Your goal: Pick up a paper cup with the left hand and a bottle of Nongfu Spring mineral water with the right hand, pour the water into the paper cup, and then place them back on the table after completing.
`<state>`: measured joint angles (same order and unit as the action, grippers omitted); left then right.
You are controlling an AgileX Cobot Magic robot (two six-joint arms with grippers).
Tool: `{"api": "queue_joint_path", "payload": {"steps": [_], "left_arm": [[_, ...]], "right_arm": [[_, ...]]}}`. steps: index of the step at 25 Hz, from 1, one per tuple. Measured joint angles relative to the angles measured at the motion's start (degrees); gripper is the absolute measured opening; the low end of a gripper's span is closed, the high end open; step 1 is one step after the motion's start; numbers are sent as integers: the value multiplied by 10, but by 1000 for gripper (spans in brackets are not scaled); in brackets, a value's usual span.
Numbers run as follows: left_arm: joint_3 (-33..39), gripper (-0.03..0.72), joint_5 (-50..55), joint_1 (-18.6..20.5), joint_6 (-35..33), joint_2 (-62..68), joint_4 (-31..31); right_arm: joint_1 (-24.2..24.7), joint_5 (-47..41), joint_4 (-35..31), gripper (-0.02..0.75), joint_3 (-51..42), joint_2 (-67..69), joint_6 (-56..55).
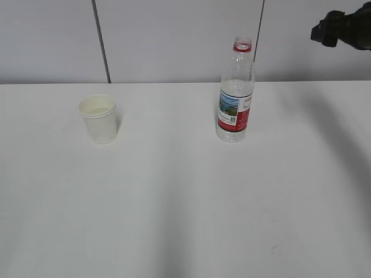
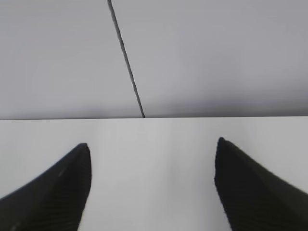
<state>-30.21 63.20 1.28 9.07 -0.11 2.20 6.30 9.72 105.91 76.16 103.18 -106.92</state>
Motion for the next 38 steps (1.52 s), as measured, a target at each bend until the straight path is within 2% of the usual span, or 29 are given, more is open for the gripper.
{"api": "queue_joint_path", "payload": {"steps": [5,7,9,12,18,21,27,35,38], "left_arm": [[0,288,0,0,0,0,-1],[0,283,0,0,0,0,-1],[0,279,0,0,0,0,-1],[0,279,0,0,0,0,-1],[0,279,0,0,0,0,-1],[0,267,0,0,0,0,-1],[0,246,0,0,0,0,-1],[0,245,0,0,0,0,-1],[0,245,0,0,0,0,-1]], "right_arm": [[0,-17,-4,589,-20,0,36],[-2,-26,-37,589,-31,0,92],[-8,-41,-99,589,-41,0,172],[-15,-60,-230,589,-50,0,303],[-36,-153,-546,589,-57,-16,622],[-45,-181,-672,588,-57,-22,742],[-56,-247,-772,588,-59,-41,831],[-56,-375,-975,587,-59,-77,1037],[-56,-437,-1006,587,-59,-104,1081]]}}
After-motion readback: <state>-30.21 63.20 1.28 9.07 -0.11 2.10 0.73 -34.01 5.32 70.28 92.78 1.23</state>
